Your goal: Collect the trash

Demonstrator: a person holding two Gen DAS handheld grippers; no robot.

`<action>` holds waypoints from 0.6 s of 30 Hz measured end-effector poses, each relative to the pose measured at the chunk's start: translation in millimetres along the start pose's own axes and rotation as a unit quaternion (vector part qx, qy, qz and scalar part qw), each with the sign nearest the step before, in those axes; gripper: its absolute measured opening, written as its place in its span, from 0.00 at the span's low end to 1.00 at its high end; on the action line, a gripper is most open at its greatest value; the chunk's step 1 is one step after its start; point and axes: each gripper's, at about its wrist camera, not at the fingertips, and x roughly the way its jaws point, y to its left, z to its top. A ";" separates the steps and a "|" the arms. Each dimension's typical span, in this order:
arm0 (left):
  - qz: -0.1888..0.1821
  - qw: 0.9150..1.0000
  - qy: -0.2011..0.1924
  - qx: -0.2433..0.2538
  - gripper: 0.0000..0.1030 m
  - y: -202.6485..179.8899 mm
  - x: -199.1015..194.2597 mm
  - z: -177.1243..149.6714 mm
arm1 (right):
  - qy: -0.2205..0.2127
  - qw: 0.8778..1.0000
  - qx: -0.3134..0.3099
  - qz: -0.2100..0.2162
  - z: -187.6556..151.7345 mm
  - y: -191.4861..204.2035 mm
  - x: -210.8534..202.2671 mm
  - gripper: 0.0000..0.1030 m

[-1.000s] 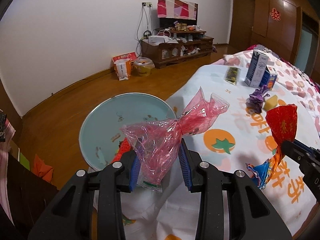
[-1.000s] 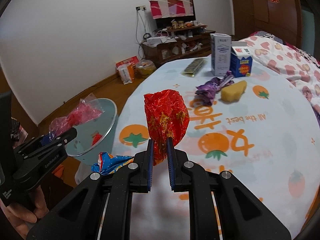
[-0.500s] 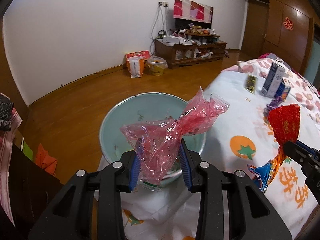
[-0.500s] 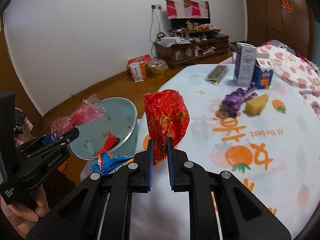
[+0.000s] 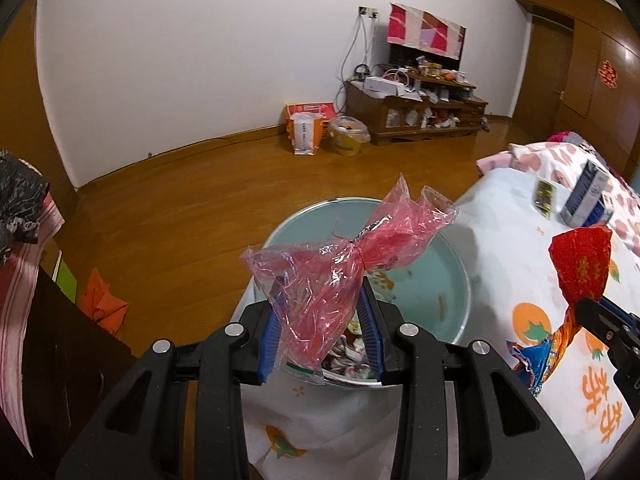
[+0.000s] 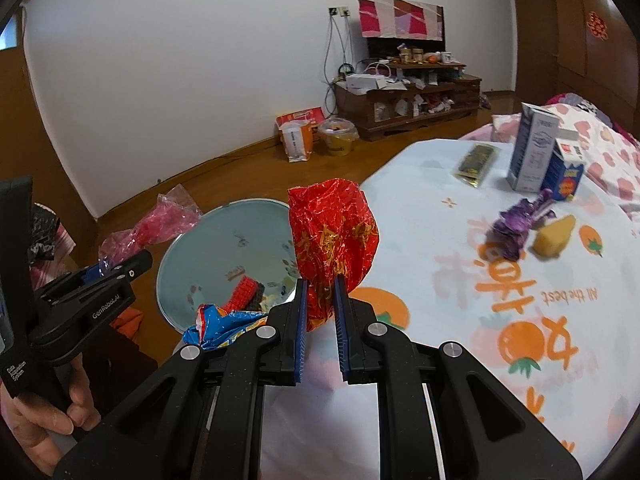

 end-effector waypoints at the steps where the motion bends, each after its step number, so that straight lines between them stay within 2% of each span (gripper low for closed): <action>1: 0.002 1.000 0.000 -0.002 0.35 1.7 1.5 0.9 | 0.000 1.000 -0.002 0.001 1.2 2.5 2.5 0.14; 18: 0.018 1.000 0.018 -0.015 0.35 17.5 33.8 10.6 | 0.021 0.999 -0.029 0.008 17.8 31.2 53.5 0.14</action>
